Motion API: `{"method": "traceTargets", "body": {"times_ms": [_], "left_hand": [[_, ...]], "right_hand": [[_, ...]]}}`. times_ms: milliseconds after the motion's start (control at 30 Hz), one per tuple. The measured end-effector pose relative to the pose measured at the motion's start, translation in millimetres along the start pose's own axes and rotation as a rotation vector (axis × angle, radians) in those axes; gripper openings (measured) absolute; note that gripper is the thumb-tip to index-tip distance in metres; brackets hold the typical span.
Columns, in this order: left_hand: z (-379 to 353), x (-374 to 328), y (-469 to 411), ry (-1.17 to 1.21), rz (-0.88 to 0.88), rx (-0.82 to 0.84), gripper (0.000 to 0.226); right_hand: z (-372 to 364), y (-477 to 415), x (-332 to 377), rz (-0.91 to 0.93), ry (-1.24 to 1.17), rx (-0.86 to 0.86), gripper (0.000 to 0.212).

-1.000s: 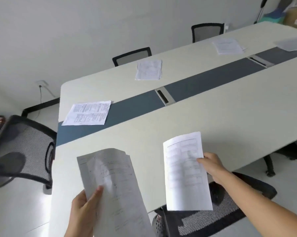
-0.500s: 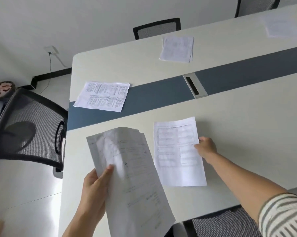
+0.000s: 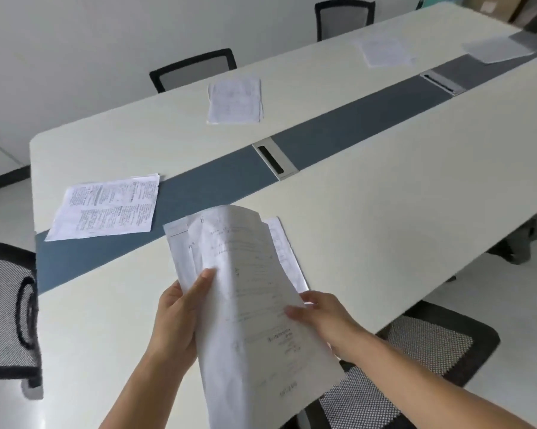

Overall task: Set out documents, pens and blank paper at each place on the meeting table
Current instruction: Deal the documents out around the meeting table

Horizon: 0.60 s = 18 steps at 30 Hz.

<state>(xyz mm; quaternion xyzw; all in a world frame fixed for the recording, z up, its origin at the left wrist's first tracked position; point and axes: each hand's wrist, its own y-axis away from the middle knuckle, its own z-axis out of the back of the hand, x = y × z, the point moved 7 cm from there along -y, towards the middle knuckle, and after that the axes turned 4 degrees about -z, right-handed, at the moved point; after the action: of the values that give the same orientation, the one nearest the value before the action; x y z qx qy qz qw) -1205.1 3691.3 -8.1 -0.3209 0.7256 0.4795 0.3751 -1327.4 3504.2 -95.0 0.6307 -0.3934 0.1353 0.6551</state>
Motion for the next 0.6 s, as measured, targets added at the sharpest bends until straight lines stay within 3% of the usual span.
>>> {"method": "traceTargets", "body": {"times_ms": [100,167,233,333,433,500,600], "left_hand": [[-32.8,5.1,8.4,-0.036,-0.022,0.050,0.029],[-57.8,14.2,19.5,-0.055,-0.027,0.100,0.029],[-86.5,29.6,35.8,-0.091,-0.017,0.174,0.028],[-132.3,61.4,69.7,-0.143,0.010,0.272,0.027],[-180.9,91.5,108.1,-0.151,0.032,0.338,0.029],[-213.7,109.0,131.2,-0.148,0.033,0.363,0.029],[-263.9,137.9,161.8,-0.154,0.065,0.394,0.038]], "right_hand": [[44.6,39.2,8.7,0.192,-0.016,-0.171,0.019],[78.9,69.4,10.5,0.307,0.093,-0.297,0.037],[109.0,99.4,3.4,0.366,0.172,-0.372,0.040],[154.0,144.1,-26.4,0.261,-0.089,-0.365,0.025],[195.1,196.5,-60.1,0.192,-0.294,-0.244,0.027],[226.3,229.2,-80.4,0.224,-0.291,-0.224,0.034],[276.9,268.5,-116.3,0.289,-0.201,-0.355,0.030]]}}
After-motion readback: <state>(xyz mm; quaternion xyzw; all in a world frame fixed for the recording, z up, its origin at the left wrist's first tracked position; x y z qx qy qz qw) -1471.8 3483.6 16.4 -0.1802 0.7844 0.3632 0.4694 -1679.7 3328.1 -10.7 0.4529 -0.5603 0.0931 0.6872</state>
